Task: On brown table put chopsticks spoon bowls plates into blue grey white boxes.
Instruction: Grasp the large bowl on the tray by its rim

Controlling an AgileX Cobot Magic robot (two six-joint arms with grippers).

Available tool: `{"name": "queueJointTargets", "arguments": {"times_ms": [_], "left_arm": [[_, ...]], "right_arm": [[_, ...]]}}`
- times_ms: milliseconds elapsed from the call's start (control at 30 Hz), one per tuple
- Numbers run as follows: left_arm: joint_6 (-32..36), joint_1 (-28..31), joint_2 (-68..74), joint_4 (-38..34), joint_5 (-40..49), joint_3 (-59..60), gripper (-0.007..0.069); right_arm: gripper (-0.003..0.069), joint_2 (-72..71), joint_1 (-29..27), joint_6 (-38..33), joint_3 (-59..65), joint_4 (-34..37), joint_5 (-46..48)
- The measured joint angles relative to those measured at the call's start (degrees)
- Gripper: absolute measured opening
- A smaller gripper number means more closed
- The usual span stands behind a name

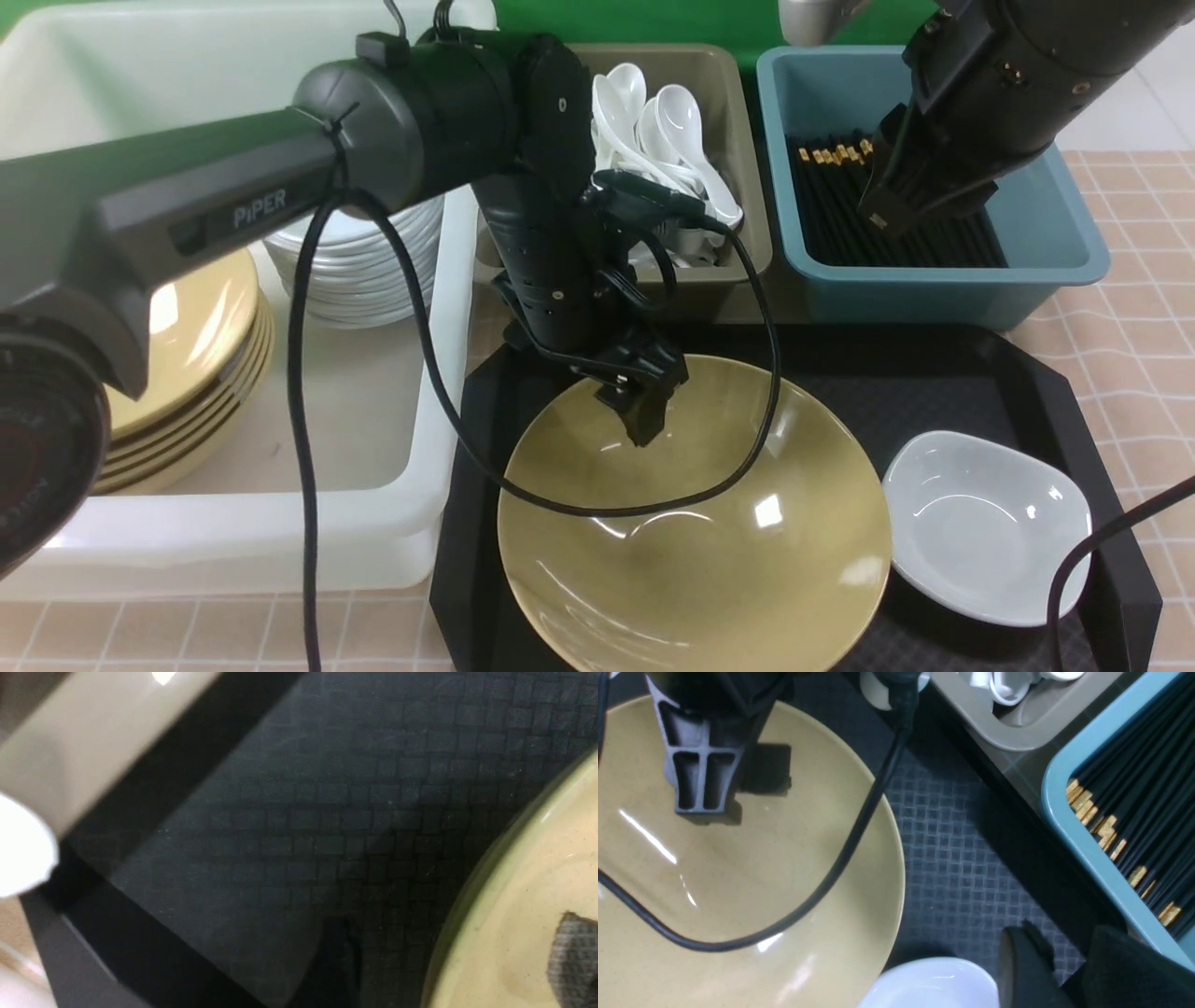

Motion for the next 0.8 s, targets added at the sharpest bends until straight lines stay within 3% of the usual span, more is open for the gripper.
{"name": "queueJointTargets", "arguments": {"times_ms": [200, 300, 367, 467, 600, 733, 800], "left_arm": [[-0.1, 0.0, 2.5, 0.1, 0.6, 0.0, 0.0501], [-0.1, 0.0, 2.6, 0.6, 0.9, 0.0, 0.0317], [-0.1, 0.0, 1.9, 1.0, 1.0, 0.0, 0.0155], [0.1, 0.1, -0.2, -0.1, 3.3, 0.0, 0.0052], [0.0, 0.6, -4.4, -0.3, 3.4, 0.0, 0.0006], [1.2, 4.0, -11.3, -0.4, 3.6, 0.1, 0.0006], [1.7, 8.5, -17.7, -2.3, 4.3, 0.2, 0.0006]], "right_arm": [[0.0236, 0.0, 0.0, 0.0, 0.0, 0.0, 0.0], [0.0236, 0.0, 0.0, -0.6, 0.0, 0.0, 0.0], [0.0236, 0.0, 0.0, -1.6, 0.0, 0.0, 0.0], [0.0236, -0.2, 0.1, -2.7, 0.0, 0.0, 0.0], [0.0209, -0.3, 0.6, -3.0, -0.3, 0.0, 0.0], [0.0131, -1.2, 3.4, -3.1, -2.4, 0.0, -0.4], [0.0067, -2.2, 7.0, -4.1, -4.7, 0.0, -1.7]]}}
